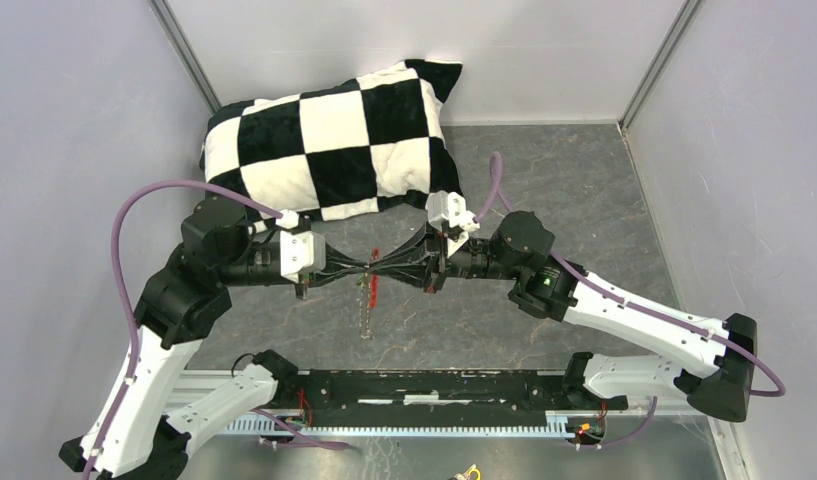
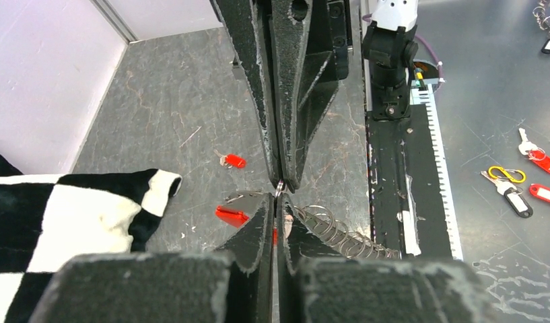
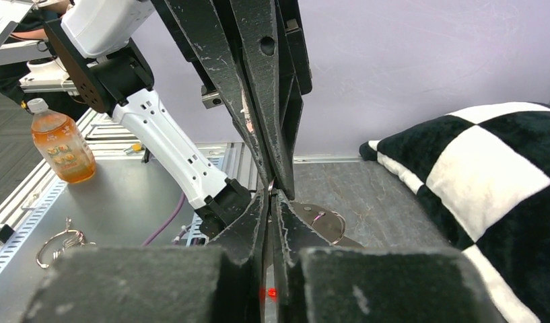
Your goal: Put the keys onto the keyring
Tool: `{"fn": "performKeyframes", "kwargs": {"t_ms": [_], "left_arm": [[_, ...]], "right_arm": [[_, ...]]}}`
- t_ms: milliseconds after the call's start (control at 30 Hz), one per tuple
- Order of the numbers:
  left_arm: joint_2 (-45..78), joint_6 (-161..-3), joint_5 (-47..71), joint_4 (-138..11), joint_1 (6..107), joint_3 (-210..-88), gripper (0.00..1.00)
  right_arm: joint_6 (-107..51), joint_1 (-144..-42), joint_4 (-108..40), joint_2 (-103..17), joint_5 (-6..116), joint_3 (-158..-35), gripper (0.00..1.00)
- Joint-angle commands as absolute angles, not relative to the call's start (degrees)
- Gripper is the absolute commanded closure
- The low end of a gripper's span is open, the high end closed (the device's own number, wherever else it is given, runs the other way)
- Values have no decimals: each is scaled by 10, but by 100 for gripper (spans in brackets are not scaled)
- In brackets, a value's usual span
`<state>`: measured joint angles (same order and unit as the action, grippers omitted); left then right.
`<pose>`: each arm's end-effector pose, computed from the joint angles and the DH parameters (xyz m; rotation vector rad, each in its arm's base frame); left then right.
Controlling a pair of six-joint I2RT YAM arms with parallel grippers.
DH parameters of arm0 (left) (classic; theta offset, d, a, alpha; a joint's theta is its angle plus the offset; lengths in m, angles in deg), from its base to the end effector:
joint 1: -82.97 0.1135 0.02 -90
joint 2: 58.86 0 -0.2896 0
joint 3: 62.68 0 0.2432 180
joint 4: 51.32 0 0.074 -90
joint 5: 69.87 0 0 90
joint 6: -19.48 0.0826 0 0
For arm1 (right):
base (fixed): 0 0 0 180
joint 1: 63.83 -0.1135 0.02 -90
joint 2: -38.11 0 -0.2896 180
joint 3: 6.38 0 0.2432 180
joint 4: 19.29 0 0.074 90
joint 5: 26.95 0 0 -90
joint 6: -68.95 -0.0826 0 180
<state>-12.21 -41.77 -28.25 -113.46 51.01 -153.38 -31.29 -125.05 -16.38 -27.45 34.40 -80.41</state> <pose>0.0678 -0.1151 0.4532 1.3888 1.2329 -0.8287 0.1022 0.2683 0.4419 -1.0490 1.1323 1.3564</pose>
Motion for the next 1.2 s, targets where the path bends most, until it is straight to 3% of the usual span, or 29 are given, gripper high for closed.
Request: {"fn": "performKeyframes", "kwargs": {"t_ms": [0,167,233,533,733,933,1167], "left_arm": [[-122,-449,-267,-1098,510,-1526,98],[-117,-461,-259,-1084,510,-1526,98],[-114,-454,-252,-1078,510,-1527,98],[-98,-346,-168,-1061,510,-1526,98],[-81,-452,-93,-967,510,-1530,98],[-72,-547,-38,-889,510,-1529,98],[-64,-561,-21,-885,510,-1537,98]], "right_arm": [[-299,-1251,-161,-265,344,-826,85],[-249,-1247,-235,-241,384,-836,48],[-222,-1244,-266,-228,408,-834,42],[-173,-1244,-344,-219,496,-810,39],[-210,-1247,-192,-162,471,-657,30],[-234,-1257,-83,-158,486,-574,28],[-216,-1264,63,-199,651,-503,30]]}}
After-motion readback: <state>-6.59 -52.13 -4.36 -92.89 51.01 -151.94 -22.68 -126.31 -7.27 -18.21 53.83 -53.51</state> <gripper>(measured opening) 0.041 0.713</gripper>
